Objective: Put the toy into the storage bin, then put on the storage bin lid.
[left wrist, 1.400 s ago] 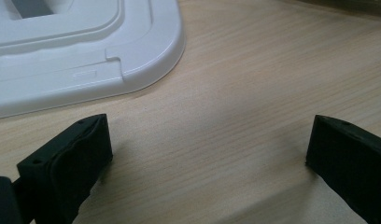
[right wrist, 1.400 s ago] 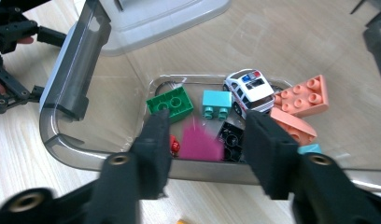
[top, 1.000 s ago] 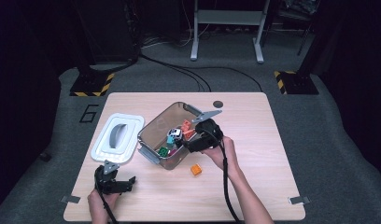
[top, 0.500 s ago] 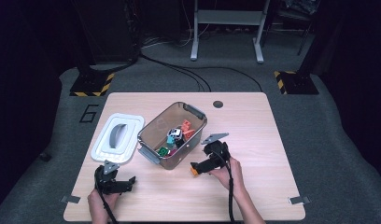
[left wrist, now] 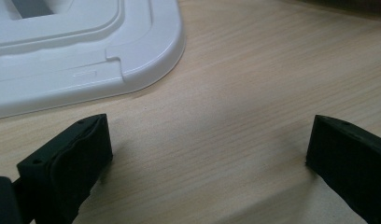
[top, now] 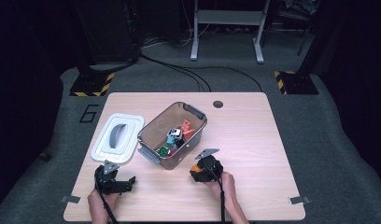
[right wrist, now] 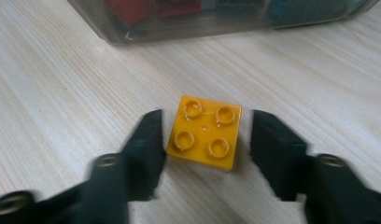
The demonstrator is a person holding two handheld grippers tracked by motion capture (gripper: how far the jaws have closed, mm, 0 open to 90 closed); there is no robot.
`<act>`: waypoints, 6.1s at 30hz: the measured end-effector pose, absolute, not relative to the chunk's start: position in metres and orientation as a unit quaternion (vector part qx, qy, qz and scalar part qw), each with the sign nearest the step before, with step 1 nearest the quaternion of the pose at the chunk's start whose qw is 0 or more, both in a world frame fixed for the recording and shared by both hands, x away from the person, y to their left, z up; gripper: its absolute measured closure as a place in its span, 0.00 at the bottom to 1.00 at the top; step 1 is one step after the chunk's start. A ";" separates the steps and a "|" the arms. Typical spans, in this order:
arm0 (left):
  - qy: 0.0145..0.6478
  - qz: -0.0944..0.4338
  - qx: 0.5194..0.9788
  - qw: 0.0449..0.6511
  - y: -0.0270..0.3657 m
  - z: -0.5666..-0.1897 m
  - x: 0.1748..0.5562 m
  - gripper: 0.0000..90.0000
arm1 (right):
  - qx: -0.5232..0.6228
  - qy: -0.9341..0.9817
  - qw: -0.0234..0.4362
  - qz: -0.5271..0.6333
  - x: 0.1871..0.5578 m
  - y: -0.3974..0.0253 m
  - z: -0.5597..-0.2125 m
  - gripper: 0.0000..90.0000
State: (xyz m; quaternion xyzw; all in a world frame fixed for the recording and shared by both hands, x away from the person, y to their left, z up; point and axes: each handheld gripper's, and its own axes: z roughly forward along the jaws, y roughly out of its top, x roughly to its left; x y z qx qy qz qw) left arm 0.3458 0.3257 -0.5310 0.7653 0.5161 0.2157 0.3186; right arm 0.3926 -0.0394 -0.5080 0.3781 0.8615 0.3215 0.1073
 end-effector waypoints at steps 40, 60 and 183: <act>0.518 0.216 0.763 0.320 0.325 -0.531 0.346 0.00 | 0.378 0.846 0.132 0.353 0.413 -0.080 -0.447 0.65; 0.518 0.220 0.762 0.320 0.326 -0.532 0.346 0.00 | 0.360 0.842 0.165 0.367 0.425 -0.082 -0.386 0.65; 0.537 0.198 0.731 0.372 0.369 -0.484 0.423 0.00 | 0.502 0.773 0.210 0.324 0.397 -0.202 -0.529 0.00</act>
